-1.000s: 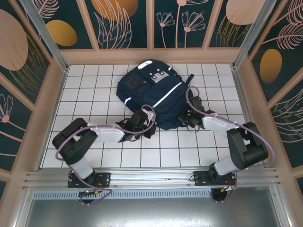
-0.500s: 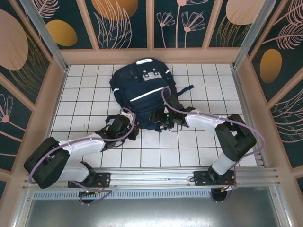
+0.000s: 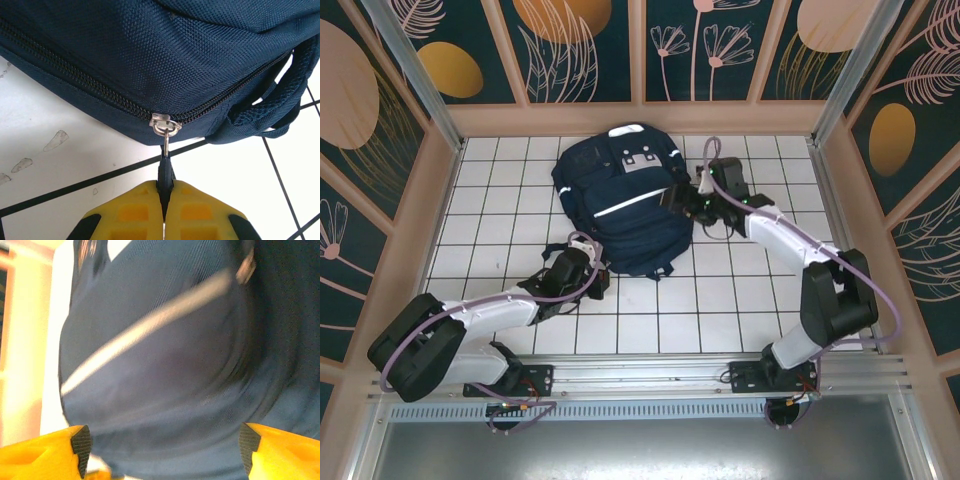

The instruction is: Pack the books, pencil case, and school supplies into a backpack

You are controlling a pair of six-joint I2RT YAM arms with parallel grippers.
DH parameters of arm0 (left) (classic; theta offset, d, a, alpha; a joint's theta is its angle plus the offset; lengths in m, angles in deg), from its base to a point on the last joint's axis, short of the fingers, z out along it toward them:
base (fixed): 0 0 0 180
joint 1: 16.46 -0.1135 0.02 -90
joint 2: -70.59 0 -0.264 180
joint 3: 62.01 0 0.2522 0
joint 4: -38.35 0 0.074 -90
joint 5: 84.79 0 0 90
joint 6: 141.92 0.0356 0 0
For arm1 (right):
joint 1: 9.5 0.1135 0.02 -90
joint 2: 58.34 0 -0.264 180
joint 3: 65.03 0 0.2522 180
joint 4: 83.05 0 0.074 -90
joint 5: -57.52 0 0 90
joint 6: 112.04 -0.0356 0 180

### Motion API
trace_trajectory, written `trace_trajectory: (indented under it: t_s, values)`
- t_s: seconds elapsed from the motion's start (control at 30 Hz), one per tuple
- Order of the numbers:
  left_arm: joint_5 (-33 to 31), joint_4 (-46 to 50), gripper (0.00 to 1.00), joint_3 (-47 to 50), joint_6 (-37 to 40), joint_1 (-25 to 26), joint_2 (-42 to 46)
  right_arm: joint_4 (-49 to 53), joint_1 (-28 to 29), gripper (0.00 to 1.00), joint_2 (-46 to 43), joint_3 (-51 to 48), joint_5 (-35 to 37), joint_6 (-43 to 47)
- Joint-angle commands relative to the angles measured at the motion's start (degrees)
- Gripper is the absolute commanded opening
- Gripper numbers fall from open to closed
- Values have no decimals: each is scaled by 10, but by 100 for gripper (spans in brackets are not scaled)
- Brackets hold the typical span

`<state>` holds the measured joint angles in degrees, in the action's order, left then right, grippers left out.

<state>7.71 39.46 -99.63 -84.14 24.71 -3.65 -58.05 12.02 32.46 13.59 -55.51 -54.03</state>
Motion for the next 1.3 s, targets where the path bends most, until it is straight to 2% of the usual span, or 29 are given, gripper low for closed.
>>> trace_trajectory:
  t_s: [0.0, 0.2, 0.3, 0.4, 0.53, 0.67, 0.73, 0.87, 0.9, 1.07, 1.27]
  values:
    - [14, 12, 0, 16, -12, -2, 7, 27, -31, 75, 71, 61, 57, -5]
    - [13, 0, 0, 34, -20, -3, 13, 76, -61, 75, 212, 217, 98, 19]
    - [18, -13, 0, 43, -24, -3, 9, 53, -74, 75, 266, 260, 48, 21]
    - [24, -18, 0, 44, -23, -3, 7, 75, -72, 72, 337, 340, -4, 32]
    - [22, -16, 0, 45, -21, -2, 13, 71, -70, 68, 385, 390, -26, 29]
    - [25, -16, 0, 48, -23, -3, 14, 56, -75, 50, 416, 418, -53, 10]
    - [26, -16, 0, 48, -23, -3, 15, 48, -77, 34, 423, 422, -57, -3]
    - [24, -12, 0, 46, -21, -2, 18, 28, -79, 5, 424, 407, -58, -35]
    - [23, -8, 0, 43, -20, -2, 18, 19, -80, 1, 418, 396, -56, -41]
    - [2, 22, 0, 21, -7, -2, 36, -30, -92, 0, 358, 303, -6, -66]
    - [-4, 32, 0, -23, 4, -5, 15, -107, -126, 0, 236, 112, 41, -112]
